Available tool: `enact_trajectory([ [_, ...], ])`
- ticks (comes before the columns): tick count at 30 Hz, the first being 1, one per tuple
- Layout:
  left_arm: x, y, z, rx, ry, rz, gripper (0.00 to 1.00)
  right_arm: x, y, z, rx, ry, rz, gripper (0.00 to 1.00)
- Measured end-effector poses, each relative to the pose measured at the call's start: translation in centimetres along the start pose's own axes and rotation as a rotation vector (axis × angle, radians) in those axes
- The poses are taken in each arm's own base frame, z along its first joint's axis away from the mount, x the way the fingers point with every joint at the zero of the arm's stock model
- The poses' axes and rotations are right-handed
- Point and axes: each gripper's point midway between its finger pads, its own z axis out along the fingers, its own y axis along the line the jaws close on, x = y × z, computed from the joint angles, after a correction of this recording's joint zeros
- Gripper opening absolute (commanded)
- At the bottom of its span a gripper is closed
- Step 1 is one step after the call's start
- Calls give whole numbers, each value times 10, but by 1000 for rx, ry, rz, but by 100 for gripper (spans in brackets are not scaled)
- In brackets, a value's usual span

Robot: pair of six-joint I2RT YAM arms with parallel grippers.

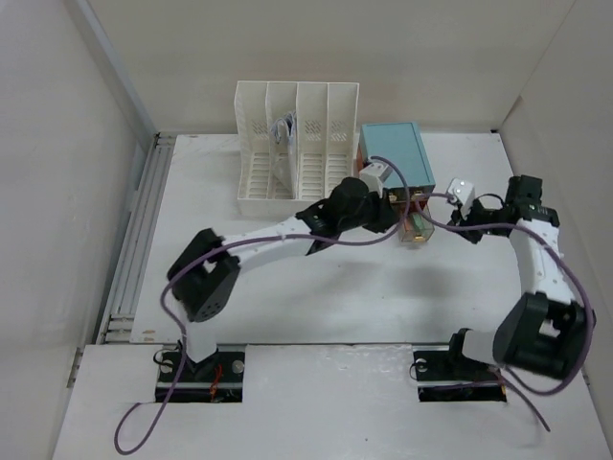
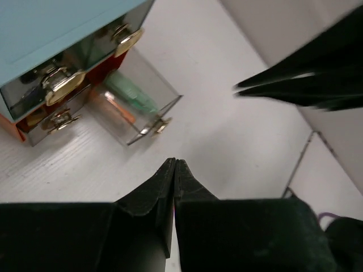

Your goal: Organize the desk

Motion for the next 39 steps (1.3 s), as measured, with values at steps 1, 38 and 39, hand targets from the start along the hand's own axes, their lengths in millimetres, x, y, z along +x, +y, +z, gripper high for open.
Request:
enact_trajectory([
  [1,-5,-12,-14,19,-19,12,0,12,10,6,-77,24,-26,8],
  [38,48,20,-227,-118,-178,-51,80,24,0,130,90,364,-28,0],
  [39,50,21,-227,-120,-173,-55,80,25,-4,132,107,374,-37,0],
])
